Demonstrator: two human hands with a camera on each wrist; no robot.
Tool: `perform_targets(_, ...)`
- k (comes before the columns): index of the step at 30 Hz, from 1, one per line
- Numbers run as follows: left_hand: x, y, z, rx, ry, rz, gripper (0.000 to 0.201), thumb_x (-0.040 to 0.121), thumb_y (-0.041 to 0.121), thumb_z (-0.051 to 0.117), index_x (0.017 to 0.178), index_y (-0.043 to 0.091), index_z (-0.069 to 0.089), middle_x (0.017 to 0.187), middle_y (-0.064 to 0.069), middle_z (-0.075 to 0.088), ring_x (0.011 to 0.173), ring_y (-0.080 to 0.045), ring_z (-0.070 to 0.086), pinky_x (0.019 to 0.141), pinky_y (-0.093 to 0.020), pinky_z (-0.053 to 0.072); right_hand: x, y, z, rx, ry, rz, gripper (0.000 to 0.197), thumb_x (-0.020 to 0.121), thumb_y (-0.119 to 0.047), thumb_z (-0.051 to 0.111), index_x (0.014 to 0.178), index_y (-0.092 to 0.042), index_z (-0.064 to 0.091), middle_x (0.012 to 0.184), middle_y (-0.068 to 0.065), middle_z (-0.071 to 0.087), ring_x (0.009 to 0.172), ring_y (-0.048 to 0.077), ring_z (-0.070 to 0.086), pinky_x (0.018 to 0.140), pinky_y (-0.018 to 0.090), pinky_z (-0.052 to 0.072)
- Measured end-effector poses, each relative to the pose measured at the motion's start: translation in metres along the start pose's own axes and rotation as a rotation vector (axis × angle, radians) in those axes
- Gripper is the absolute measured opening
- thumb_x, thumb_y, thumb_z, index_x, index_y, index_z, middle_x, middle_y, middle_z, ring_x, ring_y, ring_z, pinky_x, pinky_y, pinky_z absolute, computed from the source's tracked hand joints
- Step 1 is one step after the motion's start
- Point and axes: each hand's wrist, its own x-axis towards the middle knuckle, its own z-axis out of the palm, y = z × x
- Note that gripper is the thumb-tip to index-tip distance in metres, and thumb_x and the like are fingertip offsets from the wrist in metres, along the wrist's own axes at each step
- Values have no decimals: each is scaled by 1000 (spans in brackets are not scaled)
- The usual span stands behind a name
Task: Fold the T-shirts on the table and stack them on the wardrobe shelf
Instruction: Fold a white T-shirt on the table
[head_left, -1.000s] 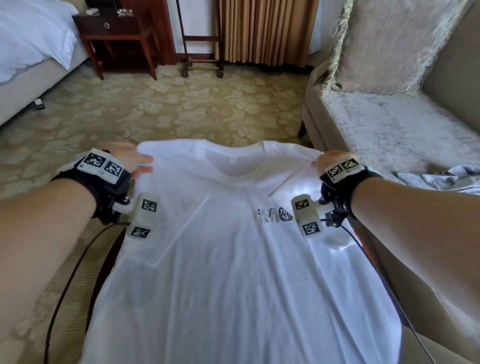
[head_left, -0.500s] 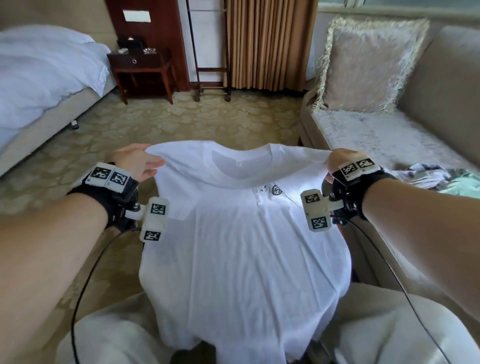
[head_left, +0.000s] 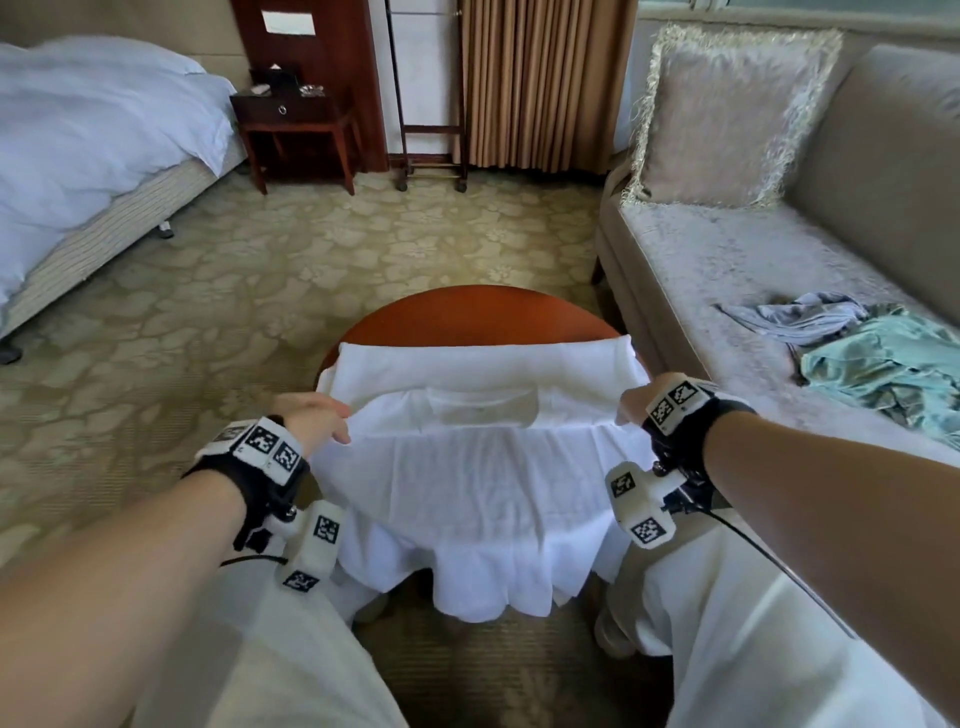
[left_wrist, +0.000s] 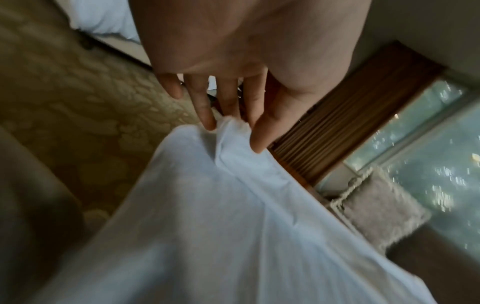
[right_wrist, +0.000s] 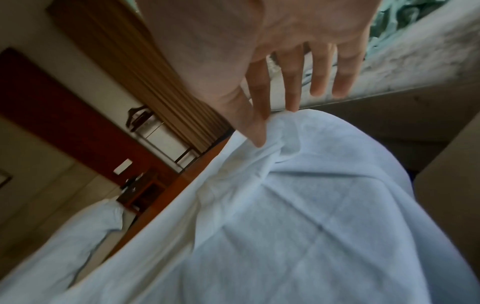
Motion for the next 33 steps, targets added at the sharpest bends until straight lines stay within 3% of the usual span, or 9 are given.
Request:
perform_targets(2,-3,-3,6,70,-4,-7,26,70,-4,78,79,18,67,99,-7,63,99,-18,57,61,-15,49,2,-8,4,139,67,35,45,87,-25,62,129,-11,54,133,11,51,119,33,48,98,39,43)
perform_targets(6,31,-25,25,415,16,19,56,34,60,77,86,52,56,121,5,55,116,-25,51,98,-42,48,0,-32,12,170,52,21,58,90,-32,57,143,-27,35,139,7,43,124,28,44,92,35,43)
perform_targets(11,10,-5,45,421,57,129,45,72,32,63,115,44,53,120,5,58,116,-27,45,99,-42,44,11,-48,28,216,52,-43,60,87,-24,59,140,-18,33,131,11,55,117,34,53,98,43,45)
perform_targets(15,3,1,36,287,93,193,10,68,30,59,68,37,67,103,5,66,107,-28,55,99,-44,46,6,-52,24,29,-8,-132,29,92,-17,54,120,-14,62,114,8,63,107,28,61,72,31,46)
perform_targets(19,-10,14,19,209,181,296,39,77,6,66,57,40,71,100,5,67,108,-27,56,103,-44,42,-2,-53,9,-62,52,-162,26,98,-10,42,112,-16,63,101,-3,62,94,18,63,65,26,43)
perform_targets(22,-17,16,6,252,-16,316,38,72,-3,71,53,30,74,91,3,69,116,-25,53,102,-37,42,3,-41,-6,81,54,-121,30,95,-15,48,120,-8,63,117,9,62,113,27,59,91,33,46)
perform_targets(26,-26,20,-4,473,-375,155,13,78,14,75,71,24,80,94,9,73,105,-12,60,92,-27,47,9,-24,4,-54,-95,-166,27,83,-29,60,100,-10,70,90,3,62,89,23,60,76,29,46)
perform_targets(30,-7,25,-4,152,-53,117,20,76,18,78,75,-1,74,81,-3,71,85,-16,61,74,-27,45,2,-24,3,50,-278,-166,15,83,-18,57,81,-15,72,79,-5,68,78,14,61,65,21,46)
perform_targets(33,17,27,-1,35,76,44,18,78,13,77,82,-3,70,83,-12,68,73,-21,59,64,-26,48,6,-19,-3,322,-227,-48,23,84,-12,51,79,-8,74,79,4,72,79,19,65,59,24,45)
